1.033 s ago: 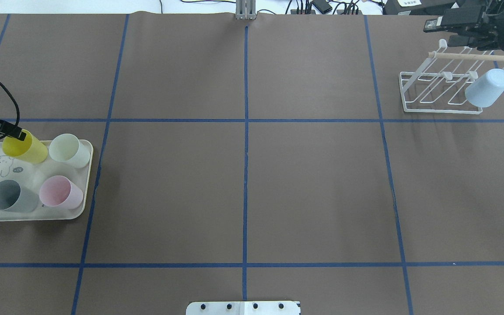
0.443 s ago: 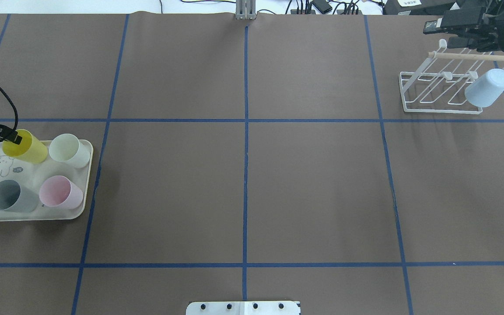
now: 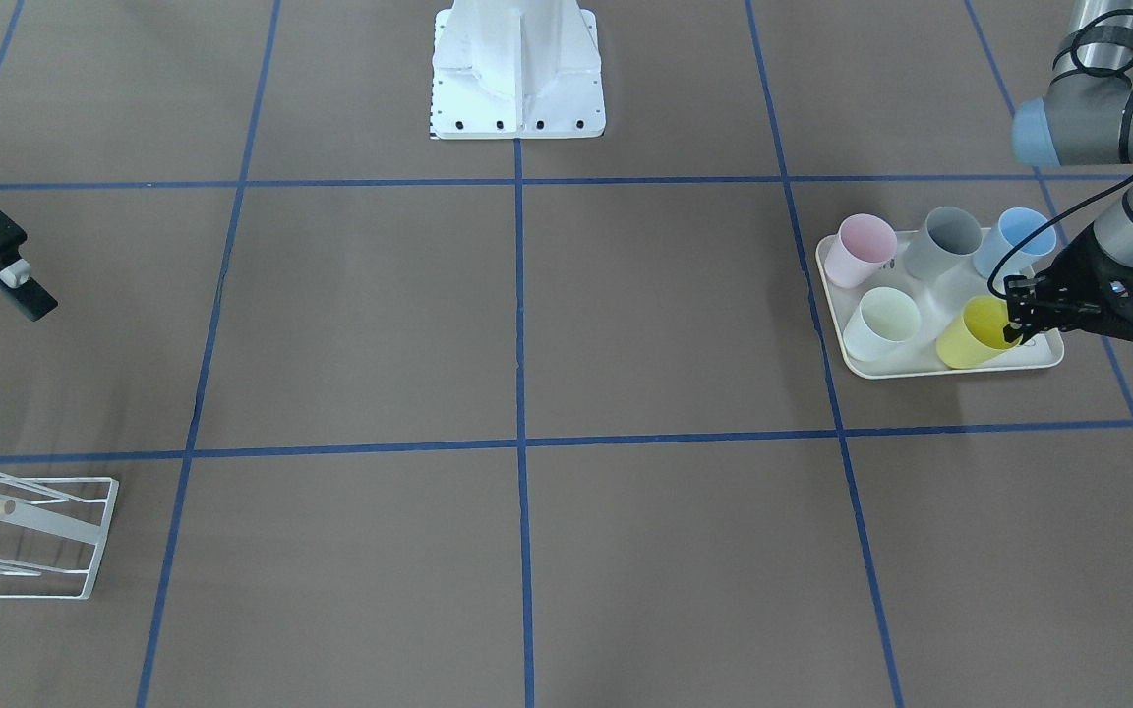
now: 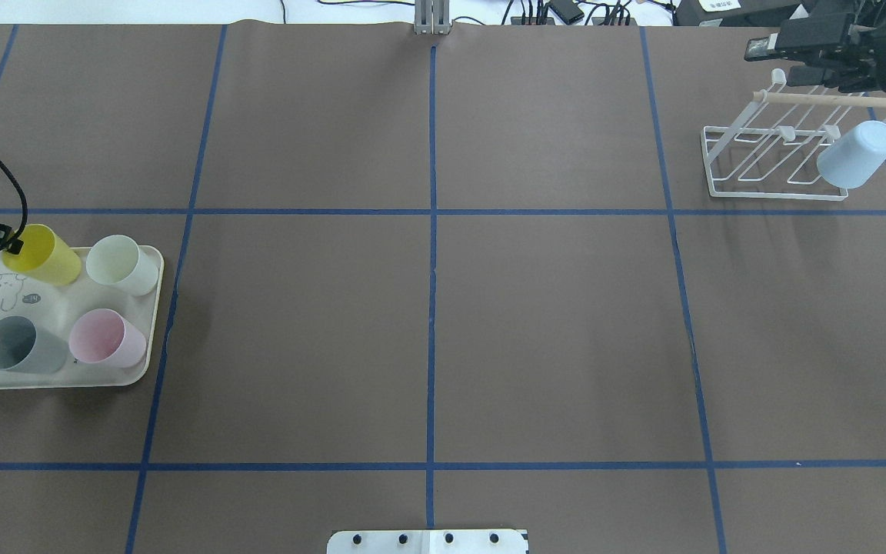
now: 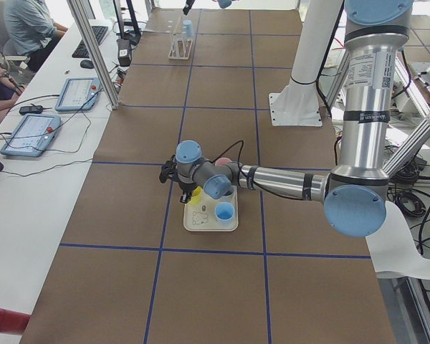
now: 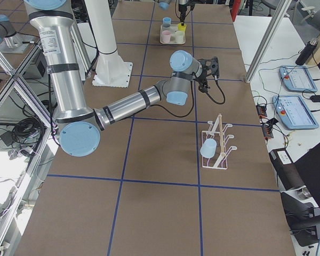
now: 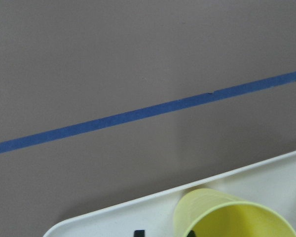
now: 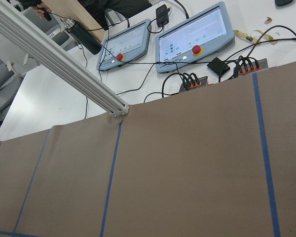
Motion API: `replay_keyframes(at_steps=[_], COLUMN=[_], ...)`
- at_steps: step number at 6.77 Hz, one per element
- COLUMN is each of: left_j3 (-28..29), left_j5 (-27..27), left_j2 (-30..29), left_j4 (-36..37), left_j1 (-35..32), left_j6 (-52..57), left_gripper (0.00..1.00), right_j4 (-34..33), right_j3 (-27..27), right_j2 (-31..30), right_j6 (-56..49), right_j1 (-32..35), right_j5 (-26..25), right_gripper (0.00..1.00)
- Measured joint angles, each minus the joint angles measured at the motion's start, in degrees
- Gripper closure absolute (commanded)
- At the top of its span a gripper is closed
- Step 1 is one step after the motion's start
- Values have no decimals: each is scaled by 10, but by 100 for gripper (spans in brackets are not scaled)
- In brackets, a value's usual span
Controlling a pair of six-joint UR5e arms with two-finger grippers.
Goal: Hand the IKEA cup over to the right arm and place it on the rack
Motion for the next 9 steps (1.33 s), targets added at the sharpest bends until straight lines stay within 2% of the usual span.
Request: replay_keyframes(at_steps=[2,3,4,6,8,9], left_j3=[-101,-153,-179,-190,-191,-192], left_j5=[2,5,6,29,84,102], left_j2=[53,57,42,-11,-81,-103], left_j4=[62,125,174,202,196,171], left_j1=[-9,-30,-60,-96,-90,-70], left_j6=[-5,-5,-9,-84,-258,-362], left_gripper=[100,100,100,100,100,100], right_j4=[0,0,-1,0,1,1], right_j3=[0,0,0,-1,-2,-5], right_j2=[-2,-2,-1,3,19,33], right_j6=[0,1,2,21,47,66], right_j1=[0,0,0,-5,-21,-30], right_j5=[0,0,0,-1,-7,-12], right_gripper=[0,0,0,0,1,1])
